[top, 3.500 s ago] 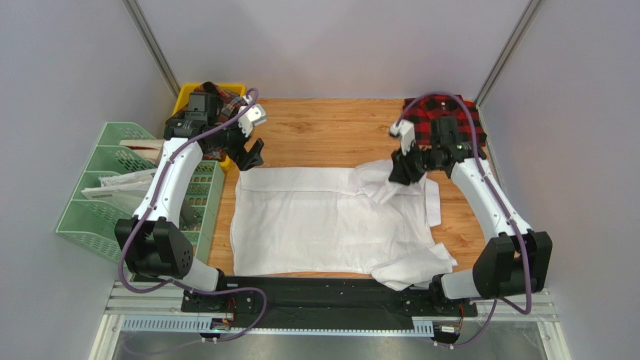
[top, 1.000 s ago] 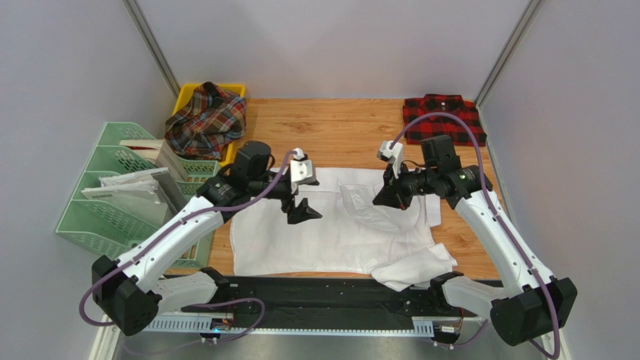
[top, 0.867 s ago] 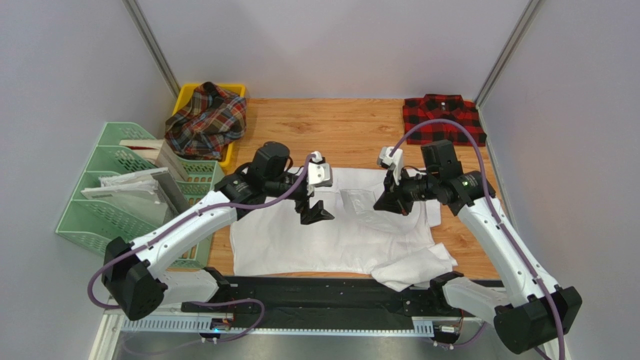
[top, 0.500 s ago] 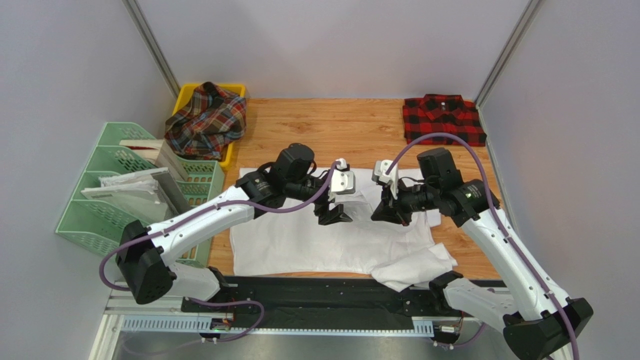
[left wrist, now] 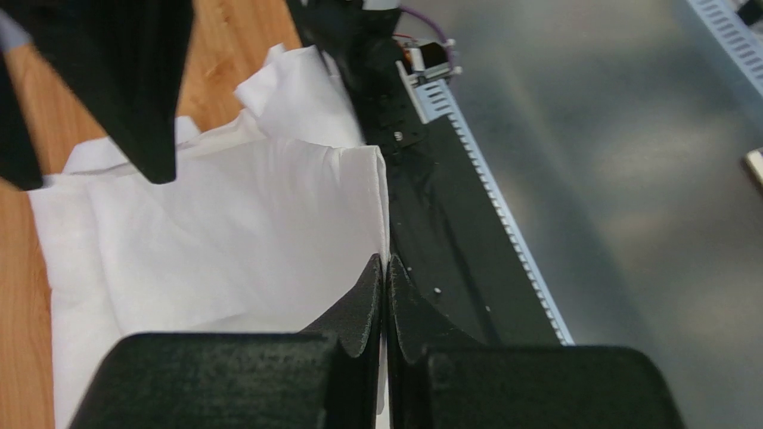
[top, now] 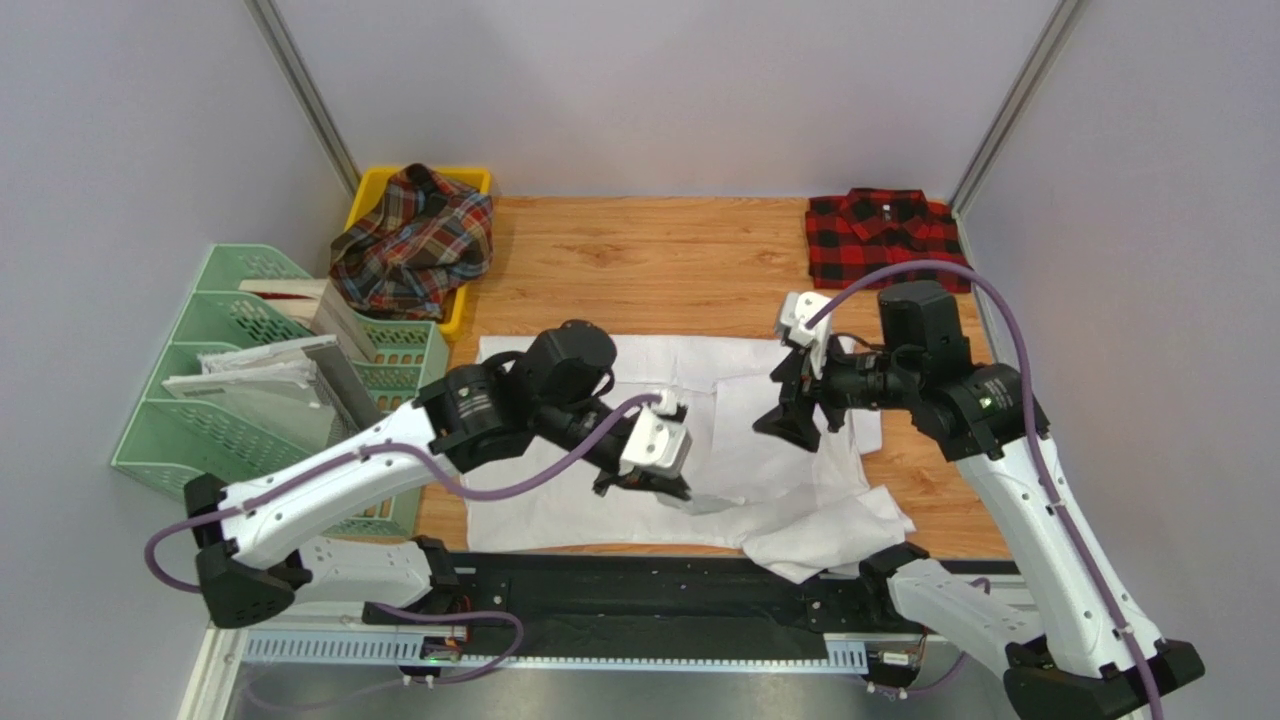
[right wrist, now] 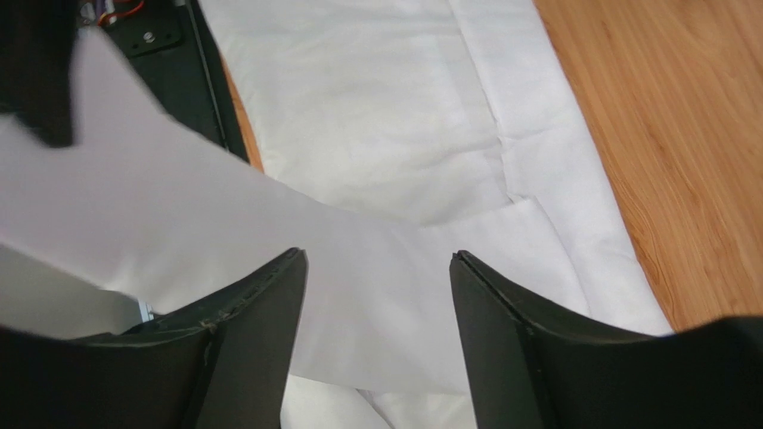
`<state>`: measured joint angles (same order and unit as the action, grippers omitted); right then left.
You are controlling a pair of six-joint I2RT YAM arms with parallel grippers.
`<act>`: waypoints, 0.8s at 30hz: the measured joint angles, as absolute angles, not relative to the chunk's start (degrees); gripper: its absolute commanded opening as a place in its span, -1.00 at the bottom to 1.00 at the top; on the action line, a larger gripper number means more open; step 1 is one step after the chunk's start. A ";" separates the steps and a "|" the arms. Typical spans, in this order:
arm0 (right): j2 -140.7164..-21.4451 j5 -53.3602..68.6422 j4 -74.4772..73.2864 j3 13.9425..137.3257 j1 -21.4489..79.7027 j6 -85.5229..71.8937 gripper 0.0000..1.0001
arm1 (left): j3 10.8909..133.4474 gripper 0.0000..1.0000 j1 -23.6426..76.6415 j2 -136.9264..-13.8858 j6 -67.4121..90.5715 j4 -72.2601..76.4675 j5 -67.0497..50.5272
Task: Fold and stack the long sleeve shirts
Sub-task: Fold the shirt
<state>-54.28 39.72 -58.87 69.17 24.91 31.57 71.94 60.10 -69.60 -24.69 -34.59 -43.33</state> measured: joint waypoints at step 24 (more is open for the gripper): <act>-87.13 39.94 -58.43 76.27 4.40 24.84 0.35 | 71.75 -1.00 67.40 -68.36 -19.62 -37.39 -33.52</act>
<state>-87.13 39.94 -58.43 76.27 4.40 24.84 71.75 67.40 -68.36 -19.62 -37.39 -33.52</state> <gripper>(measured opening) 0.675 0.006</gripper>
